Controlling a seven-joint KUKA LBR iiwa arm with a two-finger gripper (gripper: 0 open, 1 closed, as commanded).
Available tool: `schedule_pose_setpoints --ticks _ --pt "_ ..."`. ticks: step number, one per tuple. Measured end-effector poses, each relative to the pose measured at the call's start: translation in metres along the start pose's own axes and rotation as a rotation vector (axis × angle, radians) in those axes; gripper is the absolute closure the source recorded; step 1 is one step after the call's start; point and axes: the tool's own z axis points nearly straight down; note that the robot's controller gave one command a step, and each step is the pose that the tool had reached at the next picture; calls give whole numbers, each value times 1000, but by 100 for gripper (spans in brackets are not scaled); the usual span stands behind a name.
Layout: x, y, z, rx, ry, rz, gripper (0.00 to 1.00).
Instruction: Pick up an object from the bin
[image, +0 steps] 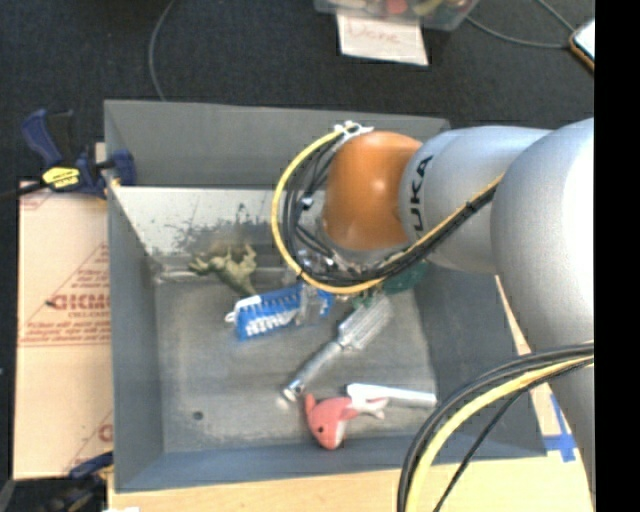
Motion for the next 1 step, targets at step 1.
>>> schedule_pose_setpoints --ticks 1 --pt "-15 7 -92 1 2 -7 100"
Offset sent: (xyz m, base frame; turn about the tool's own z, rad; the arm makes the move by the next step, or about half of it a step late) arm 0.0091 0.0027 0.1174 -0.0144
